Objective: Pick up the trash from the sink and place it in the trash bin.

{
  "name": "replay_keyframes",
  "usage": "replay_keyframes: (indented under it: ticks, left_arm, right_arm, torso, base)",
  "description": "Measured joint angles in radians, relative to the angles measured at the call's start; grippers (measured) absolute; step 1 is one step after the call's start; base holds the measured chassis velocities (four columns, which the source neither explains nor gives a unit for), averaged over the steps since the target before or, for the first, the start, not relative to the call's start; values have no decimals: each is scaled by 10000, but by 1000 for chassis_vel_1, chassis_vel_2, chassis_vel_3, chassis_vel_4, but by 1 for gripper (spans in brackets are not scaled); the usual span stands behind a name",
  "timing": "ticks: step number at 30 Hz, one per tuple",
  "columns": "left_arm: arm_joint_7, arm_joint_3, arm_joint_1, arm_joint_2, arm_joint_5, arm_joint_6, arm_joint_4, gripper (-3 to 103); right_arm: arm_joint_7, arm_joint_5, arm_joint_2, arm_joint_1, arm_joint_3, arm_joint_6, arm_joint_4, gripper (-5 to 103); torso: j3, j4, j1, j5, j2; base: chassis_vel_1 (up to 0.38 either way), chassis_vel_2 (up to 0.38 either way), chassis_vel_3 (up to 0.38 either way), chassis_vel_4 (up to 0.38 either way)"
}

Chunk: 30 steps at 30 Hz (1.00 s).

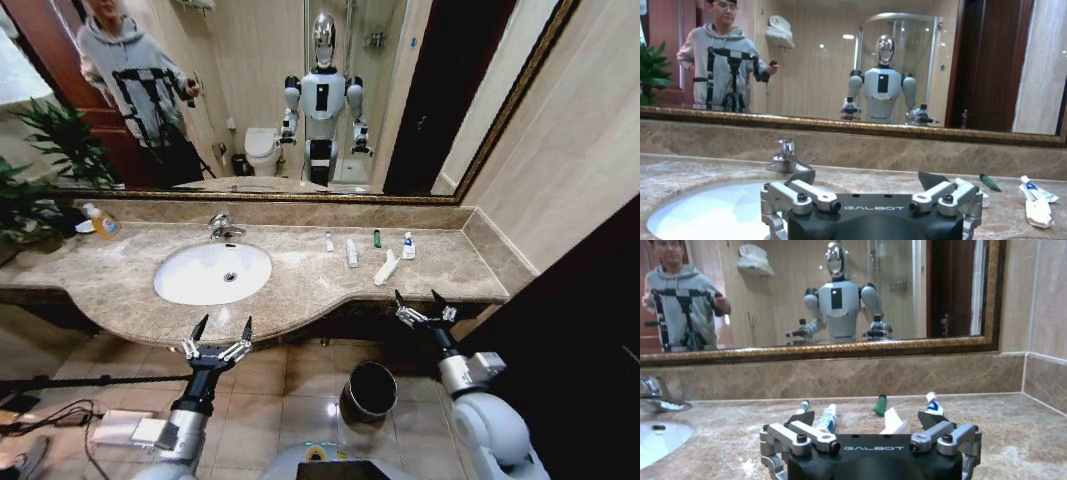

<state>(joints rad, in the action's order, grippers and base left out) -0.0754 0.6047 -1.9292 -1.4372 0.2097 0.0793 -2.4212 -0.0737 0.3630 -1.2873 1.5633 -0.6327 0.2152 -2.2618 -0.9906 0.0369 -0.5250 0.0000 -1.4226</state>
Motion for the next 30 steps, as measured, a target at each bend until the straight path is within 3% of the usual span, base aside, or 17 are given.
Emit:
replay_keyframes:
  ticks: [18,30]
  left_arm:
    - [0,-1,0,0,0,0,0,100]
    - [0,0,0,0,1,0,0,100]
  right_arm:
    - [-861,489,629,-2248,990,767,1939,100]
    - [-1042,590,546,-3642,1463,645,3619,100]
  torso:
    - [-1,-1,-1,1,0]
    - [0,-1,0,0,0]
  base:
    - [0,0,0,0]
    - [0,0,0,0]
